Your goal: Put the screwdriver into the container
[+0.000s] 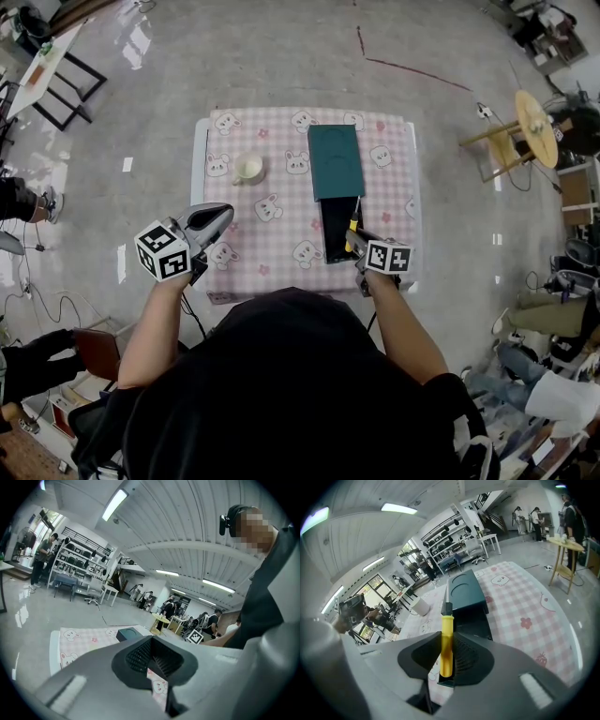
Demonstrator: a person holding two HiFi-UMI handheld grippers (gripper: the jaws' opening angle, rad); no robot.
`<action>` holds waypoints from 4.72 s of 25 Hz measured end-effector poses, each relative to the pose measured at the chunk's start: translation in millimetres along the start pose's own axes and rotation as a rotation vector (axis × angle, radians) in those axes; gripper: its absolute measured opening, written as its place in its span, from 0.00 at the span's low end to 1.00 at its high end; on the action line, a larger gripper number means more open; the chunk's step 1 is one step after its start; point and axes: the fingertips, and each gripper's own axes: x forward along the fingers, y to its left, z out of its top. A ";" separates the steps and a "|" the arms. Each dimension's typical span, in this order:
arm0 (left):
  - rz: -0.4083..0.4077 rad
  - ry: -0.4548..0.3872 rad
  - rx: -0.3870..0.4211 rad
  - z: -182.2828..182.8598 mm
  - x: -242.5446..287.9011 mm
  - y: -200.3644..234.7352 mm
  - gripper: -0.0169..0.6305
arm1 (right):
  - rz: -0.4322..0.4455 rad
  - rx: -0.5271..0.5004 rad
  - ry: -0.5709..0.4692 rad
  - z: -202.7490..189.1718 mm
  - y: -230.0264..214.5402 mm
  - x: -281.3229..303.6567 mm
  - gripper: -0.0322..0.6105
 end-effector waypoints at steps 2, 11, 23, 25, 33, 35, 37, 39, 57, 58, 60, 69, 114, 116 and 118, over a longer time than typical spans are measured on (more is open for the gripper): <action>0.002 0.001 -0.001 -0.4 -0.4 0.1 0.03 | -0.001 0.002 0.007 -0.3 0.9 1.2 0.21; 0.013 0.006 -0.011 -0.4 -1.8 3.8 0.03 | -0.008 0.005 0.060 -7.8 -5.1 14.9 0.21; 0.024 0.013 -0.030 -6.5 0.2 10.8 0.03 | -0.031 0.006 0.141 -21.3 -17.2 31.0 0.22; 0.023 0.015 -0.031 -6.1 0.9 10.6 0.03 | -0.034 0.004 0.155 -22.7 -18.3 32.3 0.22; 0.026 0.021 -0.038 -4.6 3.6 16.7 0.03 | -0.043 0.003 0.207 -31.2 -22.3 43.2 0.22; 0.026 0.023 -0.038 -2.0 4.7 19.0 0.03 | -0.043 0.001 0.216 -29.3 -22.7 45.4 0.22; 0.027 0.024 -0.038 -0.4 5.4 20.8 0.03 | -0.043 -0.006 0.226 -28.5 -22.6 47.4 0.22; 0.028 0.027 -0.041 -0.5 5.8 21.2 0.03 | -0.046 -0.014 0.238 -30.5 -22.6 48.7 0.22; 0.050 0.024 -0.058 -6.1 0.0 20.9 0.03 | -0.059 -0.030 0.335 -46.5 -26.2 63.1 0.22; 0.053 0.024 -0.061 -7.4 -0.8 21.4 0.03 | -0.057 -0.029 0.337 -46.7 -26.2 64.5 0.21; 0.057 0.025 -0.064 -9.5 -2.0 22.3 0.03 | -0.055 -0.025 0.343 -47.0 -26.8 67.8 0.21; 0.075 0.018 -0.078 -11.3 -10.0 27.6 0.03 | -0.077 -0.001 0.378 -49.9 -30.2 78.5 0.21; 0.078 0.034 -0.091 -7.6 -2.8 34.0 0.03 | -0.094 0.041 0.428 -48.6 -41.8 92.5 0.22; 0.078 0.034 -0.091 -6.7 -3.5 33.7 0.03 | -0.092 0.045 0.426 -47.4 -41.1 91.3 0.22; 0.079 0.034 -0.094 -6.4 -4.1 33.6 0.03 | -0.092 0.050 0.423 -46.8 -40.8 90.5 0.22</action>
